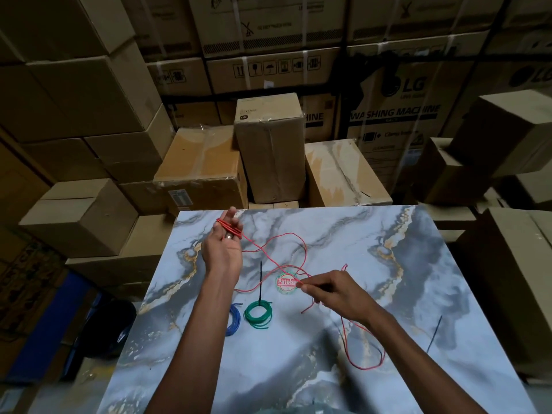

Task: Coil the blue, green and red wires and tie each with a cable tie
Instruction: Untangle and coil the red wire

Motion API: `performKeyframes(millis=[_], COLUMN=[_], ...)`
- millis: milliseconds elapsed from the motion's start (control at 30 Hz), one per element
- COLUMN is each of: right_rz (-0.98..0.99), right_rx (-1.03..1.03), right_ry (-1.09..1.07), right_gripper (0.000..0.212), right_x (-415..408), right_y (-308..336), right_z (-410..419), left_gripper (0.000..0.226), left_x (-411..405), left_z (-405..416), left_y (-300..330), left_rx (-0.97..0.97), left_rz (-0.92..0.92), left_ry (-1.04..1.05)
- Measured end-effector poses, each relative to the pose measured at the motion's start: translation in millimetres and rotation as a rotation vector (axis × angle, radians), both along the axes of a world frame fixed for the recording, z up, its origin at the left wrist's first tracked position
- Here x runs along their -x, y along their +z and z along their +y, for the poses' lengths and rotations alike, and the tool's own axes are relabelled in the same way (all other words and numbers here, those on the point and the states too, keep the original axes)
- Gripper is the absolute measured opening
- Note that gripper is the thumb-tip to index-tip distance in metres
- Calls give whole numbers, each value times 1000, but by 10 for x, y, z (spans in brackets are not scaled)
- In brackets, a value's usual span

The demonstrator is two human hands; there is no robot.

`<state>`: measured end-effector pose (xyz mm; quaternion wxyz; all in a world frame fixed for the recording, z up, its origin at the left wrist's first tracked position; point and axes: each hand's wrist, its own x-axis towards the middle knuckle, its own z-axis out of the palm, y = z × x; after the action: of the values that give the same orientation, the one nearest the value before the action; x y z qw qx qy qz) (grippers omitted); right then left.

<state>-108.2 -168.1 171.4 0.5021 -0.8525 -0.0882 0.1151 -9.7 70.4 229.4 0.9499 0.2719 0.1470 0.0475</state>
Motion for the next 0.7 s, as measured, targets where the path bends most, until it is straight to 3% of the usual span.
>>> performKeyframes(millis=[100, 233, 300, 367, 533, 700], right_rz=[-4, -62, -131, -180, -265, -226], right_rx=[21, -49, -91, -60, -51, -220], right_ry=[45, 57, 17, 20, 19, -197], right_gripper=[26, 20, 17, 18, 16, 12], right_x=[66, 56, -7, -85, -270, -557], right_y=[161, 494, 660, 805, 1010, 910], right_z=[48, 128, 115, 91, 32, -178], left_gripper=[36, 32, 33, 32, 29, 33], left_x=[-17, 95, 221, 352, 664, 797], left_z=[25, -51, -96, -150, -368, -483], left_y=[-58, -282, -425, -514, -488, -407], left_rx=[-273, -917, -1206, -1377, -1465, -1102], left_rz=[24, -86, -160, -230, -367, -418], left_ry=[66, 89, 23, -109, -319, -418])
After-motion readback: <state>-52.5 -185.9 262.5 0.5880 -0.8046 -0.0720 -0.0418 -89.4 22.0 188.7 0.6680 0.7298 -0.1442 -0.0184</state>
